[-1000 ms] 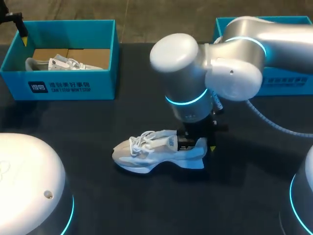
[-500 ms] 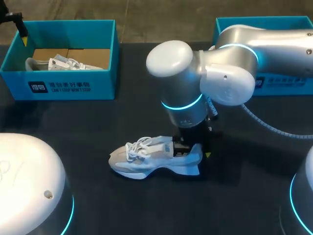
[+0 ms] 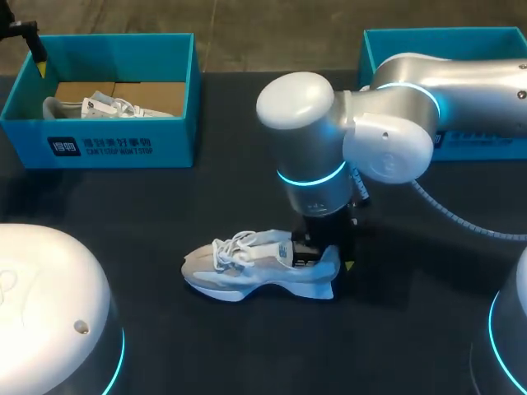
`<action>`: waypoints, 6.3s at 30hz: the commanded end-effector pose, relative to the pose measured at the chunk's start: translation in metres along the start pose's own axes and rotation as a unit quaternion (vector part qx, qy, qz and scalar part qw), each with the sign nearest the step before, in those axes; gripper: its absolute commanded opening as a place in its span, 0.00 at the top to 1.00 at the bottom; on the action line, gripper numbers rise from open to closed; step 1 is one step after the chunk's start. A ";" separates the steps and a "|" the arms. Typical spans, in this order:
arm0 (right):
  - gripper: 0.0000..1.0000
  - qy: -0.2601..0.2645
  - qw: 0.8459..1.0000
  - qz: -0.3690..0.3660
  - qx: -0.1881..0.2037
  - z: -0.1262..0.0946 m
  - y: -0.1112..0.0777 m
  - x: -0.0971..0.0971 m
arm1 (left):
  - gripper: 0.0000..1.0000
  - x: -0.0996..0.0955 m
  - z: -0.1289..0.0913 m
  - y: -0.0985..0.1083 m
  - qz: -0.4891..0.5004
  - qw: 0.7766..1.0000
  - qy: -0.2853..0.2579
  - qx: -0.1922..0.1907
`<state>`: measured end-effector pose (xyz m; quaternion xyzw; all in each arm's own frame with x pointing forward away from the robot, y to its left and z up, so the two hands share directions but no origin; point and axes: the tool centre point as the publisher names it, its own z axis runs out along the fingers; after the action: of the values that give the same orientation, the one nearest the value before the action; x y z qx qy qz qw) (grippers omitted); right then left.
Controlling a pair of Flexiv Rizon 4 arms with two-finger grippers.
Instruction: Take the shoe out of the shoebox, open the shoe tongue, remove and reinsert the insole, then place the shoe into the shoebox
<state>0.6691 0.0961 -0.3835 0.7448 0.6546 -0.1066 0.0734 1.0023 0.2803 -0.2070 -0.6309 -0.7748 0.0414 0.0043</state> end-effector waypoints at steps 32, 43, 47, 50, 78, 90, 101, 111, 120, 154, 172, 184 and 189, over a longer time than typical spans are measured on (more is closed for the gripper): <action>0.00 0.103 0.986 -0.120 -0.056 -0.083 -0.004 -0.031 | 0.00 0.000 0.000 -0.001 0.000 1.000 0.001 -0.001; 0.00 0.164 0.950 -0.249 -0.087 -0.106 -0.005 -0.050 | 0.00 0.000 0.000 -0.001 0.000 1.000 0.001 -0.001; 0.00 0.202 0.872 -0.426 -0.128 -0.106 -0.016 -0.060 | 0.00 0.000 0.000 -0.001 0.000 1.000 0.001 -0.001; 0.00 0.202 0.872 -0.426 -0.128 -0.106 -0.016 -0.060 | 0.00 0.000 0.000 -0.001 0.000 1.000 0.001 -0.001; 0.00 0.311 0.715 -0.539 -0.318 -0.094 0.001 -0.105 | 0.00 0.000 0.000 -0.001 0.000 1.000 0.001 -0.001; 0.00 0.311 0.715 -0.539 -0.318 -0.094 0.001 -0.105 | 0.00 0.000 0.000 -0.001 0.000 1.000 0.001 -0.001; 0.00 0.357 0.661 -0.506 -0.424 -0.070 0.016 -0.113 | 0.00 0.000 0.000 -0.001 0.000 1.000 0.001 -0.001; 0.00 0.416 0.577 -0.528 -0.464 -0.041 0.033 -0.111 | 0.00 0.000 0.000 -0.001 0.000 1.000 0.001 -0.001; 0.00 0.416 0.577 -0.528 -0.464 -0.041 0.033 -0.111 | 0.00 0.000 0.000 -0.001 0.000 1.000 0.001 -0.001; 0.00 0.443 0.572 -0.509 -0.466 0.019 0.015 -0.067 | 0.00 0.000 0.000 -0.001 0.000 1.000 0.001 -0.001; 0.00 0.453 0.586 -0.475 -0.475 0.022 0.006 -0.034 | 0.00 0.000 0.000 -0.001 0.000 1.000 0.001 -0.001; 0.00 0.471 0.564 -0.467 -0.492 0.022 0.013 -0.011 | 0.00 0.000 0.000 -0.001 0.000 1.000 0.001 -0.001; 0.00 0.474 0.557 -0.469 -0.496 0.022 0.015 -0.002 | 0.00 0.000 0.000 -0.001 0.000 1.000 0.001 -0.001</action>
<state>0.6768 0.0796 -0.3993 0.1239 0.8016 0.5827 0.0510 1.0023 0.2803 -0.2070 -0.6309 -0.7748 0.0415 0.0043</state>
